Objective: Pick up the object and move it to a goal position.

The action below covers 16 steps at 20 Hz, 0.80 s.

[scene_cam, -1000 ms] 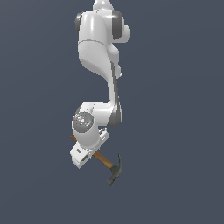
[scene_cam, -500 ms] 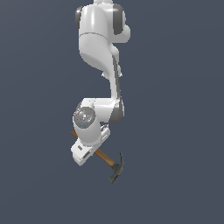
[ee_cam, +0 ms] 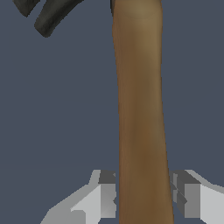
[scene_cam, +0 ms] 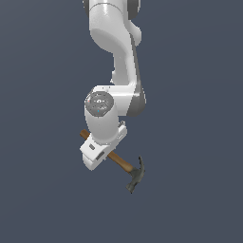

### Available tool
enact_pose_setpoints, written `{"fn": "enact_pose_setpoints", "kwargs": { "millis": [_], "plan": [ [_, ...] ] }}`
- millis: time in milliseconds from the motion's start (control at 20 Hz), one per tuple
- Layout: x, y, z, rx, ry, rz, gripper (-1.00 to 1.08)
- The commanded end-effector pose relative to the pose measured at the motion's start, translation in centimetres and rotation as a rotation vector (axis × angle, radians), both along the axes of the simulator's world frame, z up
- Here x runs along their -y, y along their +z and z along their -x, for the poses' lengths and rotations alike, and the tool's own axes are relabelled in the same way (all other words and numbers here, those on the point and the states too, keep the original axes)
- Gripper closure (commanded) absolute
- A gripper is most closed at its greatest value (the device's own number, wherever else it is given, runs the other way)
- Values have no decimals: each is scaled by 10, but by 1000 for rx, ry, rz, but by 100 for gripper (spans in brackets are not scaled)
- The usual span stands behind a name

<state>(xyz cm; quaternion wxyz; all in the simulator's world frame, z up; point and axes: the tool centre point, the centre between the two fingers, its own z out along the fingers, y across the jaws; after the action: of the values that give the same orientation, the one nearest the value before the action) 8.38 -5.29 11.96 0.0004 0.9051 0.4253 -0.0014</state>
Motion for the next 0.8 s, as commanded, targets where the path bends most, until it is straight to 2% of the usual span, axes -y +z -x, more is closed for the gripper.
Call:
{"fn": "enact_pose_setpoints", "kwargs": {
  "millis": [0,750],
  "plan": [
    [-11,31,3,5,1,1,108],
    [-74,192,24,3,2,0,108]
  ]
}}
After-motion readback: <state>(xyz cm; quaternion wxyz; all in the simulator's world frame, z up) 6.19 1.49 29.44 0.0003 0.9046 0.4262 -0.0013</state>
